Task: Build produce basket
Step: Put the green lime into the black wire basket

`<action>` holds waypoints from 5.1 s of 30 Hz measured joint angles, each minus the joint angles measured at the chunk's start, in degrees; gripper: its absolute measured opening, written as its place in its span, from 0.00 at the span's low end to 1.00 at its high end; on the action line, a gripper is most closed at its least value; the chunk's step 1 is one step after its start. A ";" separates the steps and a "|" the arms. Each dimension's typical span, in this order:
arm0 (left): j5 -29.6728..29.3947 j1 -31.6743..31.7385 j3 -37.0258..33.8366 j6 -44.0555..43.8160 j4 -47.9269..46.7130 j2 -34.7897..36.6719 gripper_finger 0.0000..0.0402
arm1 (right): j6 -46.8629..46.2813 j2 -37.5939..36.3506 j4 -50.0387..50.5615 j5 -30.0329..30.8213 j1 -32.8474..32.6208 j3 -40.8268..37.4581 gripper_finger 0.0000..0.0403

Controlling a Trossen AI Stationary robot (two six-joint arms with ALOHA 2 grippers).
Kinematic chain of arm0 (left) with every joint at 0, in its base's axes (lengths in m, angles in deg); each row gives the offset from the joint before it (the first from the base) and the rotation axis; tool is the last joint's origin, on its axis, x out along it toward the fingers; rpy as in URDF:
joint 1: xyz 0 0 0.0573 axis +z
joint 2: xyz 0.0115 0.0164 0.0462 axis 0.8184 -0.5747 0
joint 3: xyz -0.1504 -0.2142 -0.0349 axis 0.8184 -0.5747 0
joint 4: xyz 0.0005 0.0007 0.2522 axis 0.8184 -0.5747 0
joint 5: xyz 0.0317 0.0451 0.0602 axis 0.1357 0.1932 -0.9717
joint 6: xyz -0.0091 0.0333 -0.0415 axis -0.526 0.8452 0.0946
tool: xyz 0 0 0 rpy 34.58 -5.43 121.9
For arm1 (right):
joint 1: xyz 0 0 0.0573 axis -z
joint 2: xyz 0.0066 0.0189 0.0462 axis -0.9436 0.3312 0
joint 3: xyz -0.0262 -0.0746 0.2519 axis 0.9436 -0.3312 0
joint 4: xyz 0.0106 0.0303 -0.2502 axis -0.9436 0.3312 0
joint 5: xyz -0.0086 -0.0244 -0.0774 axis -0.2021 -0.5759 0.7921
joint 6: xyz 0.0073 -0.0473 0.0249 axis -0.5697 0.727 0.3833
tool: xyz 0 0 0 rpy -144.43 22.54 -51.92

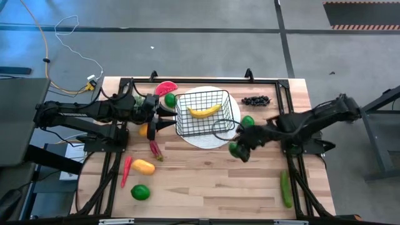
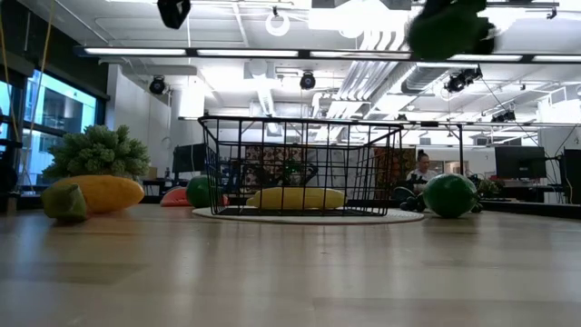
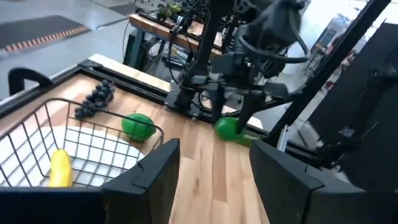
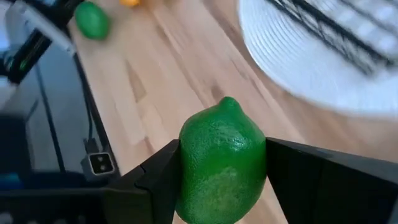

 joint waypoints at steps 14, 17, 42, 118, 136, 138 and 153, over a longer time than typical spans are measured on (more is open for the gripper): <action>-2.93 0.00 0.00 0.39 3.10 0.00 0.46 | 28.93 9.39 -34.69 -8.66 18.78 -0.09 0.47; -4.36 0.00 0.00 2.57 4.76 0.00 0.46 | 29.13 7.82 -40.73 -11.07 21.68 -0.09 0.47; -3.45 0.04 0.02 10.41 14.78 -4.94 0.46 | 25.82 4.71 -51.86 -11.72 22.78 0.22 0.47; -6.03 0.04 -0.02 10.87 14.35 -3.21 0.46 | 28.62 39.78 28.37 13.81 29.66 41.63 0.73; -6.05 0.03 -0.02 13.80 14.12 -3.21 0.46 | 16.50 -17.56 -29.66 12.33 14.74 -12.95 0.73; -6.05 0.04 -0.02 14.30 14.12 -3.21 0.46 | 20.63 -21.31 -39.13 12.25 14.13 -16.74 0.73; -6.10 0.02 -0.02 19.39 13.70 -3.21 0.46 | 39.93 -25.65 -45.76 11.84 11.59 -22.60 0.73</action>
